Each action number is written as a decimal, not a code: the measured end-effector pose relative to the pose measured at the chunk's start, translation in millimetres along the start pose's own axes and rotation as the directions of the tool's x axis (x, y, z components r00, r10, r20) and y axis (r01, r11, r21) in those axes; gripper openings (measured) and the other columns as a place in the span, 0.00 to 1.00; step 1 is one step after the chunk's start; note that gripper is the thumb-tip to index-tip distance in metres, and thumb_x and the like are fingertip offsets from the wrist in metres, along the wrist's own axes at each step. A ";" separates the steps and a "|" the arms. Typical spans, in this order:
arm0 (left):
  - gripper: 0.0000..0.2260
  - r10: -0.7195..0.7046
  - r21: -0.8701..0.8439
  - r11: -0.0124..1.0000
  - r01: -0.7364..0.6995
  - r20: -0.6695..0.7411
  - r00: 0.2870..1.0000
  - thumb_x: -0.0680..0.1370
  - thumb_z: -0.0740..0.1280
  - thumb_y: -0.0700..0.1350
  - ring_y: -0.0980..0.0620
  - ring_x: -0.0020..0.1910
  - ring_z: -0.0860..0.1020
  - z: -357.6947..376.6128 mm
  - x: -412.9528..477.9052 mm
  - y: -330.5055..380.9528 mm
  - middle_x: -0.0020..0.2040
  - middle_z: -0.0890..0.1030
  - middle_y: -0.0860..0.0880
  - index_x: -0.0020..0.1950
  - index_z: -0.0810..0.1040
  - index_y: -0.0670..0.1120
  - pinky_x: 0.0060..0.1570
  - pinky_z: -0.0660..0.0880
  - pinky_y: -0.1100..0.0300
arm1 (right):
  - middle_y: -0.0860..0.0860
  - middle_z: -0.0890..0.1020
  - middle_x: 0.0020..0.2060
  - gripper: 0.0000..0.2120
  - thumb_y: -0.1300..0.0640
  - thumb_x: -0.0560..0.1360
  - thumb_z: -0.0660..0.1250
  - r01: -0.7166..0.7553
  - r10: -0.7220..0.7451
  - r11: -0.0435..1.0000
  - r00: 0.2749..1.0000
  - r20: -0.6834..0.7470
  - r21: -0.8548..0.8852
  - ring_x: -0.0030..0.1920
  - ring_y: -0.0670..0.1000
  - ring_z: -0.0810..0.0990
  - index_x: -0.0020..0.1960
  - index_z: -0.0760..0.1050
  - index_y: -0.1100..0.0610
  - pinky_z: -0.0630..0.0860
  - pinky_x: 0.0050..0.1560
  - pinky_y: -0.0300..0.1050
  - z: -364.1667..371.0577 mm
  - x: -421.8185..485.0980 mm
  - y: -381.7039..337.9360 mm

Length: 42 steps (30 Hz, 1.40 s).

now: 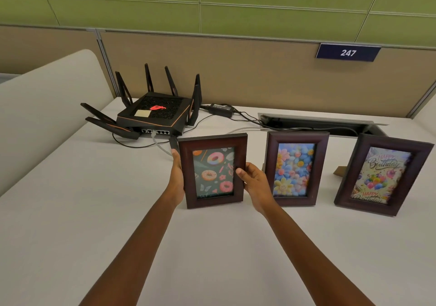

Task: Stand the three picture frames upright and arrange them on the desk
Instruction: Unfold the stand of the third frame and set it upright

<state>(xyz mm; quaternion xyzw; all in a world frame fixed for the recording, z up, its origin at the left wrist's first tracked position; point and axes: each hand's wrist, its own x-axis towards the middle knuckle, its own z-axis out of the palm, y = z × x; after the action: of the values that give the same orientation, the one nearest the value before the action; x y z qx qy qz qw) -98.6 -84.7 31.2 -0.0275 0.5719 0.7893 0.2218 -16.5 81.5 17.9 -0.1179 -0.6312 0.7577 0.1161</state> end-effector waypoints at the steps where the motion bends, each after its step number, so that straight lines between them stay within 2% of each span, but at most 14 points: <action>1: 0.32 -0.004 -0.007 1.000 0.004 -0.007 1.000 0.77 0.41 0.65 0.44 0.55 0.76 1.3 0.9 -1.2 0.56 0.78 0.43 0.61 0.75 0.47 0.56 0.73 0.49 | 0.54 0.78 0.50 0.08 0.64 0.76 0.60 -0.002 0.002 1.000 1.000 -0.006 0.001 0.48 0.48 0.78 0.54 0.72 0.63 0.76 0.48 0.36 0.2 -0.5 -0.1; 3: 0.33 -0.009 0.000 1.000 0.009 0.006 1.000 0.76 0.40 0.65 0.45 0.50 0.80 2.0 3.7 -2.9 0.53 0.80 0.45 0.57 0.77 0.48 0.49 0.77 0.51 | 0.55 0.77 0.52 0.07 0.64 0.76 0.60 -0.010 0.010 1.000 1.000 -0.022 0.000 0.51 0.51 0.76 0.53 0.72 0.60 0.75 0.51 0.40 -0.4 -1.5 -0.5; 5: 0.32 -0.021 0.009 1.000 0.021 0.023 1.000 0.76 0.40 0.66 0.51 0.41 0.83 2.7 5.1 -4.1 0.46 0.83 0.47 0.47 0.80 0.52 0.39 0.80 0.56 | 0.55 0.77 0.53 0.08 0.63 0.76 0.60 -0.020 0.020 1.000 0.999 -0.047 -0.012 0.53 0.51 0.75 0.55 0.72 0.61 0.73 0.50 0.40 -2.0 -1.5 0.0; 7: 0.31 -0.029 0.016 0.999 0.029 0.038 0.999 0.76 0.40 0.66 0.51 0.40 0.82 4.3 6.1 -4.5 0.46 0.82 0.47 0.44 0.79 0.53 0.37 0.80 0.57 | 0.55 0.77 0.53 0.10 0.63 0.76 0.61 -0.025 0.023 0.999 0.998 -0.062 -0.024 0.51 0.49 0.76 0.57 0.71 0.62 0.73 0.48 0.38 -3.0 -0.4 -0.6; 12: 0.30 -0.041 0.008 0.999 0.041 0.030 0.999 0.76 0.40 0.65 0.46 0.49 0.79 2.8 7.7 -6.2 0.55 0.77 0.45 0.52 0.78 0.52 0.47 0.77 0.52 | 0.57 0.77 0.53 0.11 0.62 0.76 0.60 -0.030 0.025 0.996 0.998 -0.053 -0.080 0.44 0.40 0.76 0.57 0.71 0.64 0.76 0.38 0.28 -1.9 2.7 0.0; 16: 0.32 -0.050 0.018 0.999 0.049 0.047 0.998 0.76 0.39 0.65 0.44 0.56 0.75 10.7 6.8 -7.4 0.60 0.76 0.43 0.64 0.72 0.48 0.56 0.72 0.48 | 0.54 0.77 0.51 0.11 0.61 0.76 0.60 -0.047 0.041 0.995 0.997 -0.071 -0.089 0.45 0.41 0.77 0.57 0.71 0.63 0.74 0.39 0.30 -8.4 3.3 -5.9; 19: 0.33 -0.049 0.031 0.998 0.048 0.031 0.998 0.76 0.40 0.64 0.44 0.56 0.76 12.3 6.0 -6.2 0.62 0.76 0.42 0.66 0.71 0.47 0.55 0.73 0.48 | 0.54 0.77 0.52 0.13 0.60 0.77 0.61 -0.067 0.061 0.994 0.996 -0.069 -0.089 0.48 0.44 0.76 0.59 0.70 0.63 0.73 0.39 0.33 -7.5 5.1 -6.3; 24: 0.31 -0.072 0.050 0.996 0.070 0.024 0.997 0.76 0.39 0.65 0.46 0.49 0.78 8.8 6.5 -7.1 0.55 0.77 0.45 0.60 0.74 0.50 0.42 0.77 0.55 | 0.51 0.77 0.49 0.09 0.59 0.77 0.60 -0.092 0.085 0.989 0.994 -0.062 -0.118 0.43 0.40 0.77 0.56 0.71 0.61 0.74 0.32 0.27 -2.5 5.8 -6.6; 27: 0.33 -0.082 0.042 0.996 0.081 0.012 0.997 0.76 0.39 0.65 0.46 0.48 0.78 9.8 4.7 -6.5 0.55 0.77 0.45 0.64 0.73 0.48 0.42 0.77 0.54 | 0.53 0.77 0.50 0.10 0.58 0.77 0.61 -0.095 0.087 0.986 0.994 -0.065 -0.140 0.45 0.41 0.77 0.55 0.71 0.61 0.75 0.37 0.31 -2.2 4.9 -9.5; 30: 0.34 -0.067 0.065 0.996 0.067 -0.007 0.998 0.76 0.38 0.65 0.45 0.52 0.77 11.9 1.1 -7.5 0.56 0.77 0.44 0.65 0.72 0.47 0.48 0.75 0.51 | 0.60 0.78 0.55 0.15 0.56 0.76 0.62 -0.105 0.086 0.974 0.991 -0.102 -0.200 0.53 0.51 0.76 0.58 0.70 0.65 0.74 0.51 0.43 -1.5 3.6 -11.5; 34: 0.33 0.022 0.160 0.987 -0.010 -0.076 0.997 0.77 0.37 0.62 0.45 0.56 0.76 14.8 -5.8 -11.2 0.62 0.76 0.42 0.67 0.70 0.46 0.53 0.73 0.52 | 0.61 0.77 0.59 0.18 0.57 0.76 0.62 -0.096 0.060 0.956 0.989 -0.134 -0.278 0.60 0.57 0.76 0.63 0.69 0.65 0.75 0.56 0.48 -0.8 -2.4 -8.6; 37: 0.31 0.104 0.237 0.970 -0.061 -0.173 0.979 0.79 0.39 0.60 0.41 0.62 0.75 17.1 -11.4 -13.3 0.63 0.76 0.40 0.66 0.70 0.45 0.62 0.71 0.48 | 0.60 0.77 0.60 0.18 0.58 0.76 0.62 -0.092 0.053 0.937 0.991 -0.122 -0.338 0.60 0.57 0.76 0.63 0.69 0.64 0.74 0.59 0.48 -1.4 -12.7 -0.4; 40: 0.26 0.260 0.386 0.913 -0.133 -0.298 0.918 0.80 0.42 0.57 0.41 0.62 0.75 21.4 -19.9 -12.8 0.61 0.77 0.41 0.64 0.70 0.45 0.64 0.72 0.45 | 0.59 0.76 0.62 0.20 0.57 0.76 0.63 -0.081 0.035 0.910 0.992 -0.118 -0.407 0.63 0.57 0.74 0.65 0.67 0.63 0.72 0.59 0.44 -4.4 -25.0 10.5; 42: 0.22 0.422 0.556 0.811 -0.182 -0.340 0.840 0.81 0.45 0.54 0.42 0.62 0.74 25.0 -26.6 -13.6 0.63 0.75 0.41 0.65 0.68 0.44 0.62 0.73 0.46 | 0.59 0.72 0.66 0.24 0.57 0.75 0.64 -0.101 0.044 0.896 0.989 -0.140 -0.432 0.66 0.57 0.71 0.68 0.64 0.62 0.70 0.63 0.45 -7.9 -33.2 16.0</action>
<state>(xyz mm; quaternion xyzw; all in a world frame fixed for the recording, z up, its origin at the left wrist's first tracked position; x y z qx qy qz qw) -64.2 -66.9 35.6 -0.0559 0.7890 0.6099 -0.0489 17.0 75.3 1.8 -0.2123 -0.7720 0.5911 0.0979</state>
